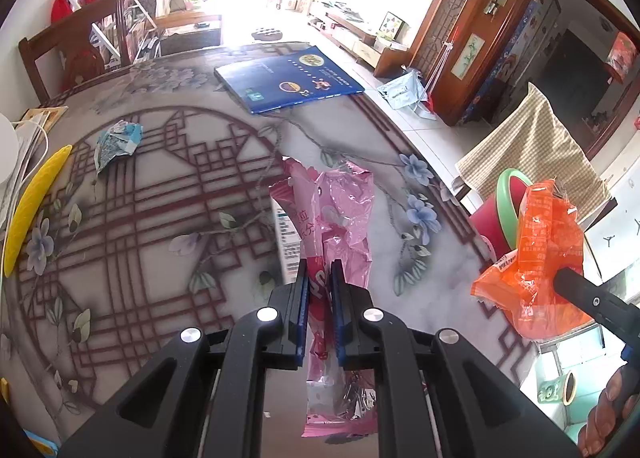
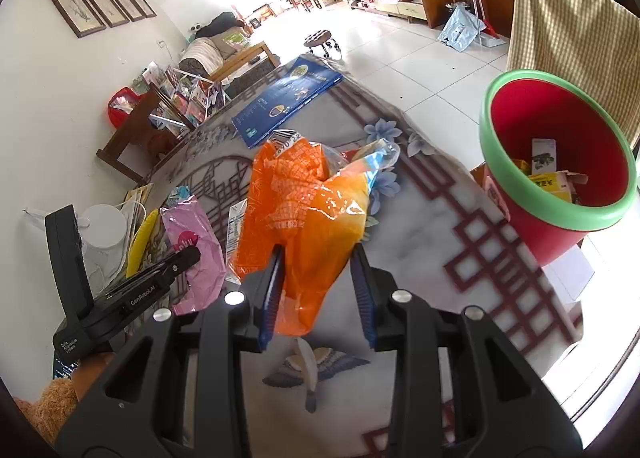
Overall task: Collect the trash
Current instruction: 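Carry the orange bag and pink wrapper over the red bin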
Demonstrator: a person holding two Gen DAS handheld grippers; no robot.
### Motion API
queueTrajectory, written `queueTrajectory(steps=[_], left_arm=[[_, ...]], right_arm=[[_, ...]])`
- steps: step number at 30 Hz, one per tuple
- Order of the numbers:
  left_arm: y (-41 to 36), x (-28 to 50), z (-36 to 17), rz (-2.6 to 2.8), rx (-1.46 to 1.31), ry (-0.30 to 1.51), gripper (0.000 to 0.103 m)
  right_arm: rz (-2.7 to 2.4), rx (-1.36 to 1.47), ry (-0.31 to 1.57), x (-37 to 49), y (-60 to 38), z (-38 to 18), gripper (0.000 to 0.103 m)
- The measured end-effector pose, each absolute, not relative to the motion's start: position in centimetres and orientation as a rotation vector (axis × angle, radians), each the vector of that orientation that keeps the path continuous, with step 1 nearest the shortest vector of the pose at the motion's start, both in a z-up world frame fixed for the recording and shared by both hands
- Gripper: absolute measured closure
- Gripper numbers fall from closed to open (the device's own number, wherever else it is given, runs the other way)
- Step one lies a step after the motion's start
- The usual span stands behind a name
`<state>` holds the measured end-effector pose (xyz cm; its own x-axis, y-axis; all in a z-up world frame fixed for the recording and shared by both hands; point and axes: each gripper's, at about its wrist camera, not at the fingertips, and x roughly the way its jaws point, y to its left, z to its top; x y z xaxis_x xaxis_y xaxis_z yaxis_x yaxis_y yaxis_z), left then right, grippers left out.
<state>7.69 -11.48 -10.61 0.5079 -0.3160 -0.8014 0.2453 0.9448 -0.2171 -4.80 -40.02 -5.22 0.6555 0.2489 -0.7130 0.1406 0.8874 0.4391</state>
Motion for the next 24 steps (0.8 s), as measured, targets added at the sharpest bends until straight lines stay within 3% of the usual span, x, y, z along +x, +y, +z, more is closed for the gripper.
queueTrajectory(steps=[24], left_arm=[[-19.4, 6.4, -8.4, -0.269, -0.093, 0.944, 0.095]], right_arm=[[0.157, 0.48, 0.839, -3.2, -48.1, -4.2, 0.07]])
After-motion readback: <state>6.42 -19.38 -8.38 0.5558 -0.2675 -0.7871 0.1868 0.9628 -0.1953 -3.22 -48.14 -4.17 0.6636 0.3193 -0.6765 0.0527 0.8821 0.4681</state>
